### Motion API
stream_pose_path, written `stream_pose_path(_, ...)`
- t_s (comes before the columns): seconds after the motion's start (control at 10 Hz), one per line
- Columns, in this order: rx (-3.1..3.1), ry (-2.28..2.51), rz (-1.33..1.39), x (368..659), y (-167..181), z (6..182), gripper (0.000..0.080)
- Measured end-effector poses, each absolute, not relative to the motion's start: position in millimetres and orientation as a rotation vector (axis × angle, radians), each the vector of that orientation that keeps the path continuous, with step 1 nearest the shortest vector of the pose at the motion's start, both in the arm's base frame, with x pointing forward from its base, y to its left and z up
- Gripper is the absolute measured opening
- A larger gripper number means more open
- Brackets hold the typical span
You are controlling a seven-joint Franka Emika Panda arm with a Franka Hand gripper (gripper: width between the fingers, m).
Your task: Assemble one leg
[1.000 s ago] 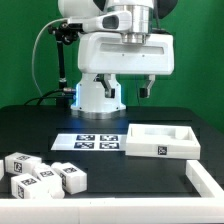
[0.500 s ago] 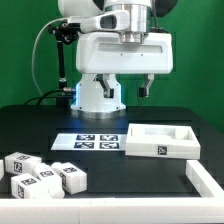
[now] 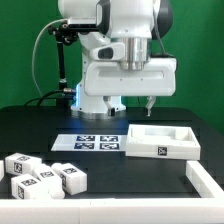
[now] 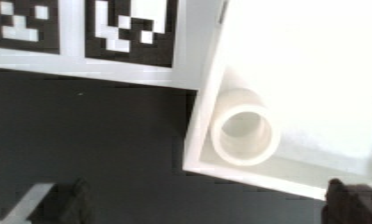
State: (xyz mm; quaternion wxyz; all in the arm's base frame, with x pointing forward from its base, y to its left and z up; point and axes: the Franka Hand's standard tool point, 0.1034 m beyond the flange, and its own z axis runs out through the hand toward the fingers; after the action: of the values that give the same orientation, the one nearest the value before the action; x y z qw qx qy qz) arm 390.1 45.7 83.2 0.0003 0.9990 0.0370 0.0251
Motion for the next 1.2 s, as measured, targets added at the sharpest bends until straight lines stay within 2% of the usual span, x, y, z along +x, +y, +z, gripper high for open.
stream_pose_path(0.3,3.14,0.092,0.07,387,47,81.1,0.065)
stream_pose_path(0.5,3.144,0.025,-0.02,367,57,58.3,0.065)
stream_pose_path(0.8,3.163,-0.061,-0.084,353,60,24.3,0.065)
stream_pose_path(0.9,3.166,-0.062,-0.084,351,60,18.5,0.065)
stream_pose_path(1.1,3.167,-0.057,-0.083,353,60,19.4,0.0622)
stream_pose_path(1.2,3.168,-0.061,-0.084,353,60,19.2,0.0451)
